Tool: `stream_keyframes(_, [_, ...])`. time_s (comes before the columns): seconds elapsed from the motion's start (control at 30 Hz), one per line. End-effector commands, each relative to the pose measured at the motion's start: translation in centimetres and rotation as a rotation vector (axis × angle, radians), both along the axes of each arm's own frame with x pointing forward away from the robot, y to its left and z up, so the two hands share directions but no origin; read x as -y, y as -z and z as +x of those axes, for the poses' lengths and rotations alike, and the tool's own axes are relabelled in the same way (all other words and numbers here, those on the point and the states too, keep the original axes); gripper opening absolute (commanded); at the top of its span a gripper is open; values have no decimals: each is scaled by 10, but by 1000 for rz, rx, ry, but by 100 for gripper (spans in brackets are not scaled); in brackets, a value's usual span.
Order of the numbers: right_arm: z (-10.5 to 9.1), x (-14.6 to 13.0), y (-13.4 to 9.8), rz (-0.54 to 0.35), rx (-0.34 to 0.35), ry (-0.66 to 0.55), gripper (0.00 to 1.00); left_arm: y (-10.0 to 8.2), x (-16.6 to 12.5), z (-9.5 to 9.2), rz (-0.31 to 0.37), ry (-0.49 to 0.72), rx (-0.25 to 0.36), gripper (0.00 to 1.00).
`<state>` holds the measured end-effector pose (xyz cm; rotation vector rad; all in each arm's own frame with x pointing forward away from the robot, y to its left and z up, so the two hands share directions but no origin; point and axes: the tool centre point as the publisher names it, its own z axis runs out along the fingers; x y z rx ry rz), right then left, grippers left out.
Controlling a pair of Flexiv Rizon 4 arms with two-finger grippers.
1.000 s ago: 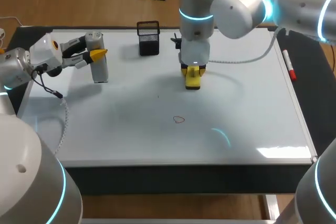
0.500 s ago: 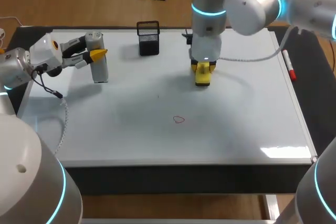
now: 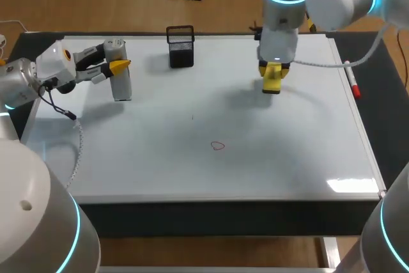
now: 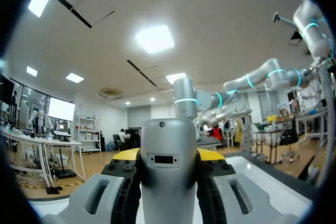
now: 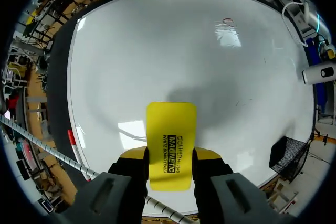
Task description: Pick up the inspection probe, press it on each red-marked spot on the whiteboard one by one, put down the probe, pick up the eraser, and wipe off all the red marks.
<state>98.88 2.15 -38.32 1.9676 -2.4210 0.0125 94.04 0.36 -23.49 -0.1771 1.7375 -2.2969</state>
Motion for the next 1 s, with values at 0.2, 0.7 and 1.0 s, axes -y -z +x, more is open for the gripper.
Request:
stream_keyframes(0.2, [-1, 39, -3, 10, -7, 45, 0, -1, 0, 0, 0, 0, 1, 0])
stream_keyframes(0.7, [0, 45, -6, 4, 8, 85, 0, -1, 0, 0, 0, 0, 1, 0])
stream_keyframes(1.0, [0, 45, -6, 4, 8, 85, 0, -1, 0, 0, 0, 0, 1, 0])
